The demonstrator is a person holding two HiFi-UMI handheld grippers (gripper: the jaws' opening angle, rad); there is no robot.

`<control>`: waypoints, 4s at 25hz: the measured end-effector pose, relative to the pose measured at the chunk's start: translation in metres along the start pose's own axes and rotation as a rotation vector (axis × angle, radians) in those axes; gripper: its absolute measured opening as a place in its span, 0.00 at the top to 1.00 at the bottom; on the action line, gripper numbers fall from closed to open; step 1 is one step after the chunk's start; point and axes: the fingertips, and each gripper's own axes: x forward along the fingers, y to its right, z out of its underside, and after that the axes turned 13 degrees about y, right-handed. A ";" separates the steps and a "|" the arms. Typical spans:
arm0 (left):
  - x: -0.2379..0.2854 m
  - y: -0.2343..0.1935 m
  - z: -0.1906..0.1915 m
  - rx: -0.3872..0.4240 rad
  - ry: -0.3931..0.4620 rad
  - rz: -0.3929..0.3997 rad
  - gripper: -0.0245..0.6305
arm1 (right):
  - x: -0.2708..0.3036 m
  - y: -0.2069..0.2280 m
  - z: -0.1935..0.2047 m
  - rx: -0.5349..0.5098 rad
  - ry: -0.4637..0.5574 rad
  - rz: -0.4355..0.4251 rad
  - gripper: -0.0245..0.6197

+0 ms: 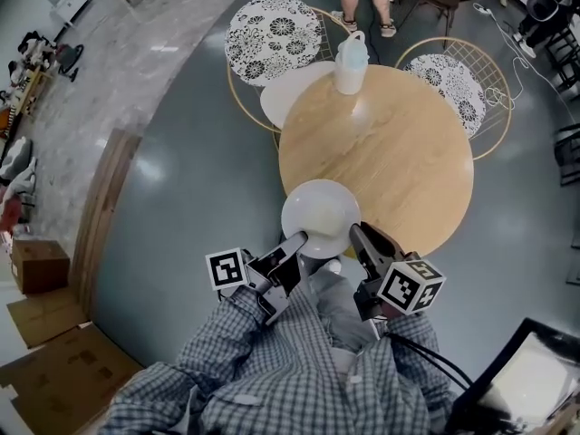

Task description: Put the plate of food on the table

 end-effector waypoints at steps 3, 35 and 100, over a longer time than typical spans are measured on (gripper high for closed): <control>0.008 -0.006 -0.008 0.010 -0.023 -0.017 0.90 | 0.009 0.008 0.000 0.017 -0.013 0.021 0.85; 0.052 -0.116 -0.075 0.005 -0.143 -0.247 0.90 | 0.101 0.091 0.056 0.190 -0.155 0.266 0.86; 0.040 -0.127 -0.090 -0.066 -0.145 -0.214 0.68 | 0.107 0.016 0.143 -1.452 -0.681 -0.226 0.89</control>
